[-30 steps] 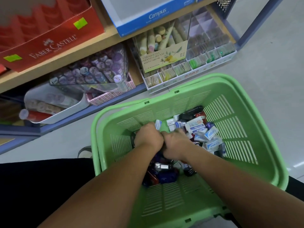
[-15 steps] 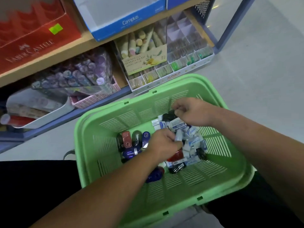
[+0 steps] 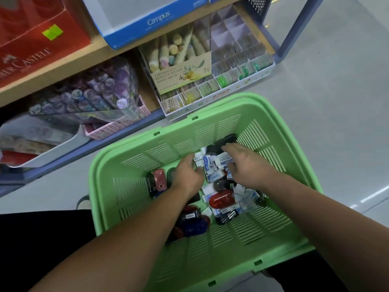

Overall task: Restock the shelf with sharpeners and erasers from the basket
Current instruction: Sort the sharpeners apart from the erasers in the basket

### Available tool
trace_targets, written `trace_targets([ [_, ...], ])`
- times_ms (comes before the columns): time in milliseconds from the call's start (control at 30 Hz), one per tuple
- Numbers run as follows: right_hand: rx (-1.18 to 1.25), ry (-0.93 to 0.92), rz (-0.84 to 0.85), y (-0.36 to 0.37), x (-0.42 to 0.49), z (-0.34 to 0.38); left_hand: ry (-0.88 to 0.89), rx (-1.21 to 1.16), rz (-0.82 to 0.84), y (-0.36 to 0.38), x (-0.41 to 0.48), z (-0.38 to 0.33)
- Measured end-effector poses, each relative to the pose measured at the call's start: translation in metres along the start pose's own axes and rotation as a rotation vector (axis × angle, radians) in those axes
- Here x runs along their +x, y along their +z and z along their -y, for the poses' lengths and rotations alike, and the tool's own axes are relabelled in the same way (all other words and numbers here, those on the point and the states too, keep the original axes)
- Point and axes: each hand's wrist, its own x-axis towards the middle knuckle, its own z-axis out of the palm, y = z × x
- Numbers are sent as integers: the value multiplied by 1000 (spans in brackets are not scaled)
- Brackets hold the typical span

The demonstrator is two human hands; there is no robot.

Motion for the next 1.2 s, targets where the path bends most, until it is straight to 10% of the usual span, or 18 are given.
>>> trace_targets([
  [200,-89,-60,-311,14,18,-3,-39,-74,-151,19,14,-2],
  [433,-326,55,-205,12,35,16,311,81,-109,14,-1,-12],
  [767,-523,133,-44,5,44,19,329,346,-95,-19,-15,-18],
  [967,-720,136,-49,-4,30,37,55,475,-99,-68,-43,3],
  [1200,-541,14,-174,5,17,52,96,664,-113,-89,-43,14],
])
